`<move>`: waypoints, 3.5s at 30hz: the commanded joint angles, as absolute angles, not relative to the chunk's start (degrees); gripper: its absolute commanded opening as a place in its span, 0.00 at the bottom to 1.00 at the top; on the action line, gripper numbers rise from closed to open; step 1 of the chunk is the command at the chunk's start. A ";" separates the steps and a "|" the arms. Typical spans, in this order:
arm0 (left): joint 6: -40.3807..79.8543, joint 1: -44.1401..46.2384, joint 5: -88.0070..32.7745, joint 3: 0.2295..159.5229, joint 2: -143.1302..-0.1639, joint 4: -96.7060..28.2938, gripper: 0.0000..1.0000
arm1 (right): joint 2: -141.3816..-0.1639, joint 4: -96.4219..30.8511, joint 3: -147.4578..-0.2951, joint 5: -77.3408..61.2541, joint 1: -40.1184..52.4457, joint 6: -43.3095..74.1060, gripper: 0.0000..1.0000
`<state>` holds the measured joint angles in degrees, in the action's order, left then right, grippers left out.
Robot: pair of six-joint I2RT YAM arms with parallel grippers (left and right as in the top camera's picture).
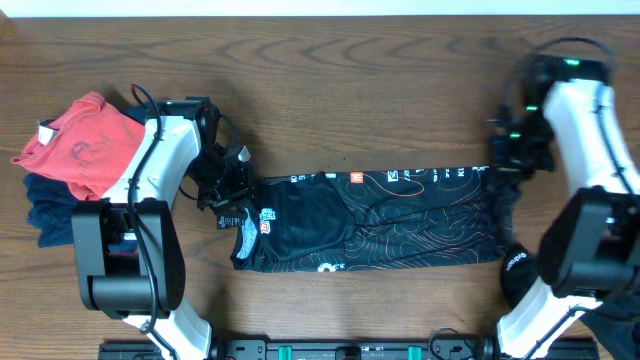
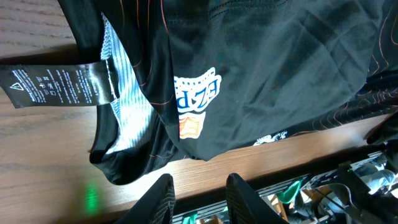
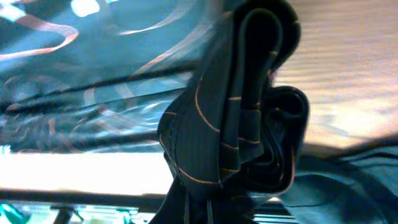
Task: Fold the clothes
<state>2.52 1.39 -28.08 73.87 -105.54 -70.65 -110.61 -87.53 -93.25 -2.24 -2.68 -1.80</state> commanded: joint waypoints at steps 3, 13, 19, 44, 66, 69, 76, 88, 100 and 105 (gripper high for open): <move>1.74 1.30 -27.59 75.02 -104.25 -71.09 0.30 | -109.82 -87.85 -92.82 -2.85 7.99 4.45 0.01; 1.72 1.30 -27.59 75.02 -104.25 -71.22 0.30 | -109.82 -85.95 -92.82 -3.49 22.61 12.25 0.02; 1.72 1.30 -27.59 75.02 -104.25 -71.22 0.31 | -109.84 -84.82 -92.82 -3.51 27.53 13.26 0.29; 1.72 1.30 -27.59 74.96 -104.25 -71.00 0.31 | -109.84 -69.43 -76.36 0.01 21.15 11.92 0.47; 1.74 1.30 -27.59 74.96 -104.25 -70.81 0.31 | -109.82 -62.61 -70.28 -18.98 24.10 -8.73 0.02; 1.72 1.30 -27.59 74.96 -104.25 -70.81 0.31 | -109.82 -65.49 -70.28 -19.99 26.26 -11.90 0.02; 1.74 1.30 -27.59 74.96 -104.25 -70.76 0.31 | -109.82 -70.11 -70.28 -19.99 29.80 -13.87 0.15; 1.74 1.32 -27.59 74.54 -104.25 -70.59 0.45 | -109.69 -67.00 -70.96 -15.64 29.45 -9.80 0.27; 1.74 1.30 -27.57 73.28 -104.25 -70.59 0.53 | -102.32 -67.57 -77.17 -13.76 27.68 -8.97 0.29; 1.72 1.41 -27.59 72.90 -104.25 -70.54 0.64 | -96.66 -66.26 -77.23 -6.20 23.86 -0.99 0.32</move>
<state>2.39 1.39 -28.08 73.84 -105.51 -70.43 -99.83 -66.32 -76.16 -11.51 26.35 -6.55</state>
